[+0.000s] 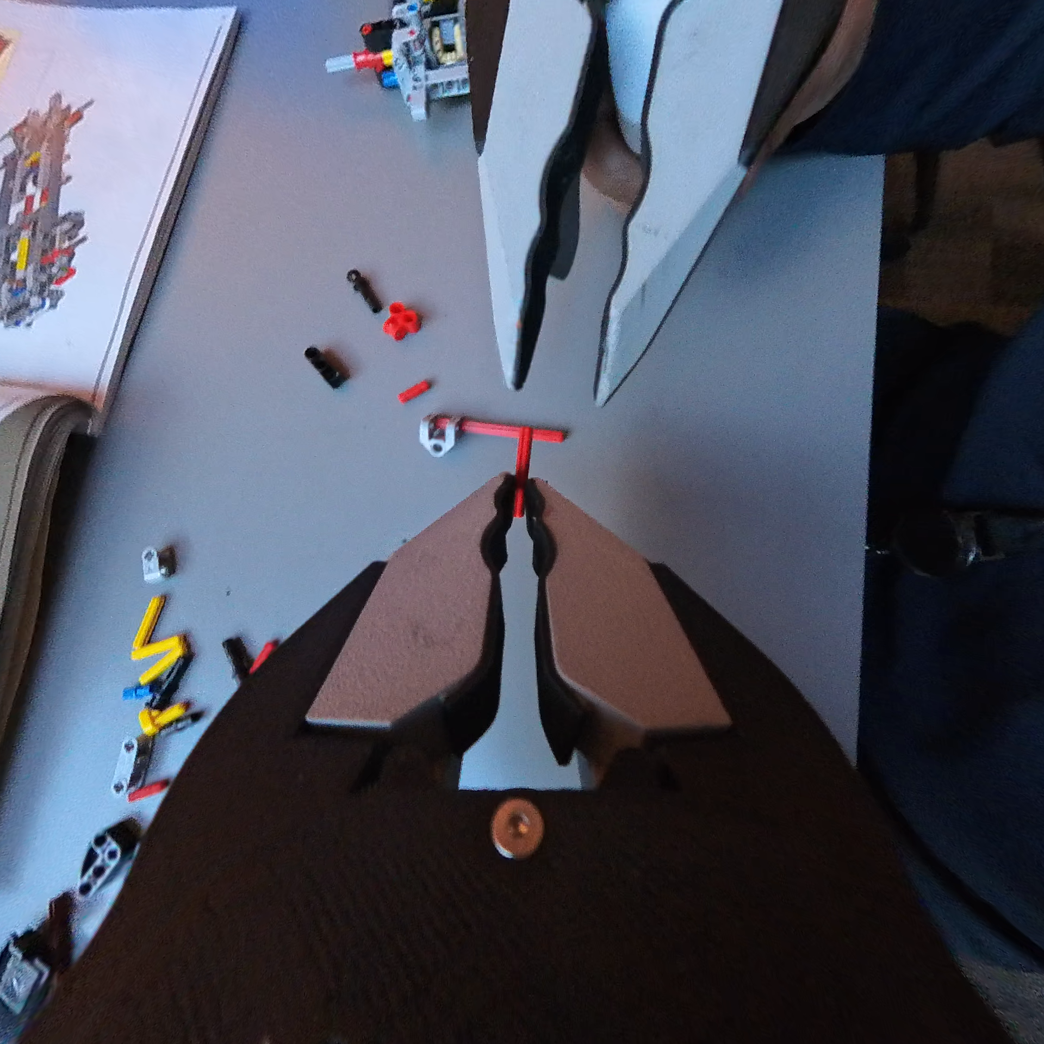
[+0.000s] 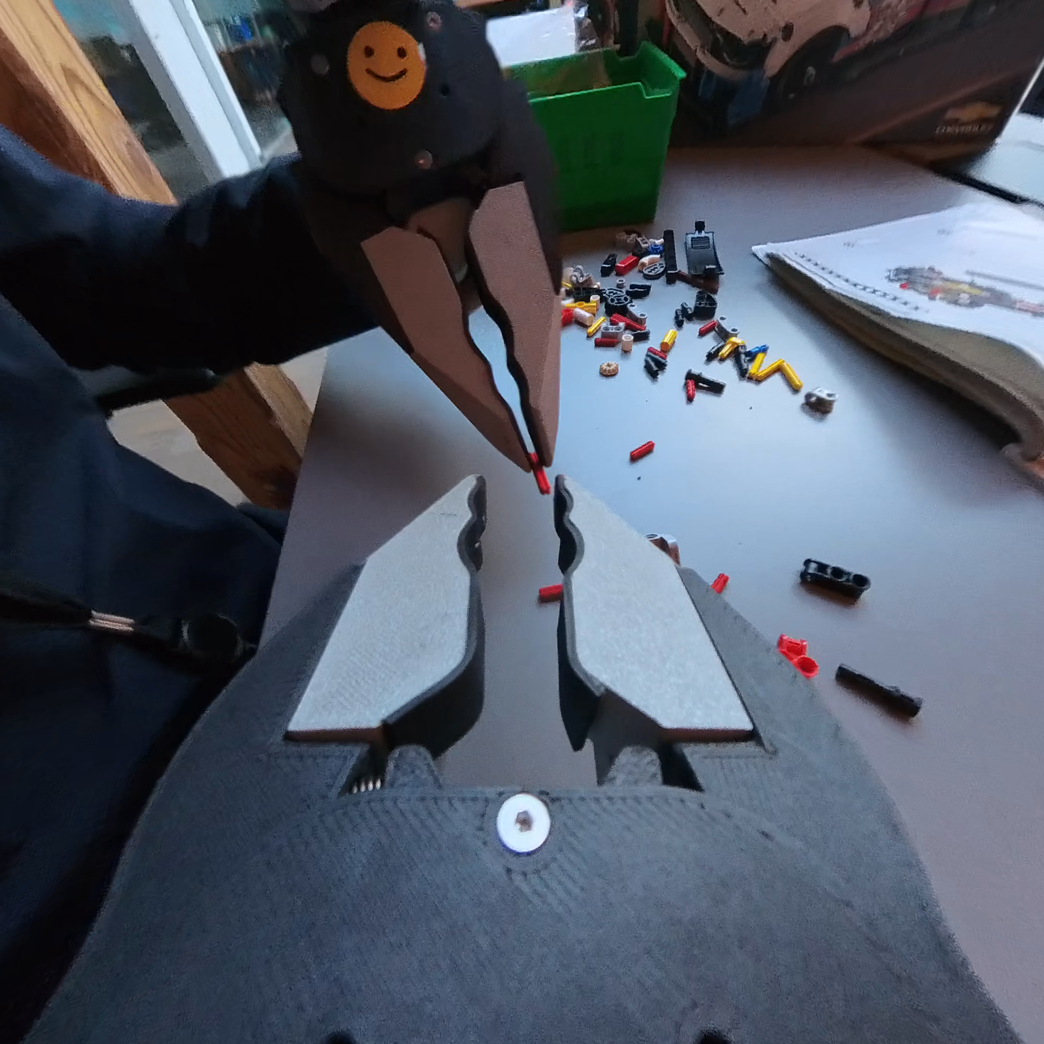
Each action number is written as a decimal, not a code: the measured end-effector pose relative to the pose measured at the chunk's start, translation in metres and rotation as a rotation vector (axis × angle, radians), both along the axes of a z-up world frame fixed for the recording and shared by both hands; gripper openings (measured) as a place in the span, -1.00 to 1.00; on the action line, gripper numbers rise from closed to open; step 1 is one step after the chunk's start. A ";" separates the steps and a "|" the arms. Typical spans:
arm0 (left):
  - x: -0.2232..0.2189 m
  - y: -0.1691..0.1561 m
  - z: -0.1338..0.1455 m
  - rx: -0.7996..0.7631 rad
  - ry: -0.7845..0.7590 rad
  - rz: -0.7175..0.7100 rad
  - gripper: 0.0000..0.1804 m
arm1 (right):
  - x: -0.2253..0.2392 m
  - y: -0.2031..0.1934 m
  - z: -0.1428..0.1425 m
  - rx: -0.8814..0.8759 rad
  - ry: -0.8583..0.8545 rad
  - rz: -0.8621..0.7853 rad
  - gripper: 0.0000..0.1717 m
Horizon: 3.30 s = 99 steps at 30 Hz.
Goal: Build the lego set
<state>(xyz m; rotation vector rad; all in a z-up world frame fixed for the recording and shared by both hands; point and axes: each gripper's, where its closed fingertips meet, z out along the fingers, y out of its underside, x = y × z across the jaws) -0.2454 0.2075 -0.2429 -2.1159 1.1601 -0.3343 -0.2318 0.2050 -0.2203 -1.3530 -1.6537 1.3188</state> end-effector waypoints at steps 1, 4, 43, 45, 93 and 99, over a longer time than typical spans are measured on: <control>0.004 0.000 0.001 0.003 -0.003 -0.013 -0.98 | 0.001 -0.001 -0.002 0.041 -0.002 0.003 -0.79; 0.013 -0.002 0.006 0.005 -0.027 -0.039 -0.99 | 0.003 -0.001 -0.011 0.168 -0.029 0.004 -0.85; 0.028 0.026 -0.043 -0.088 0.238 -0.381 -0.84 | 0.058 0.048 -0.050 0.313 -0.253 -0.080 -0.99; 0.028 0.021 -0.038 -0.088 0.226 -0.455 -0.75 | 0.058 0.045 -0.052 0.328 -0.263 -0.065 -0.99; 0.052 -0.005 -0.041 -0.018 0.369 -0.299 -0.75 | 0.066 0.011 -0.065 0.365 -0.311 0.107 -0.98; 0.041 -0.010 -0.040 -0.190 0.257 -0.141 -0.58 | 0.066 0.007 -0.065 0.320 -0.328 0.126 -0.98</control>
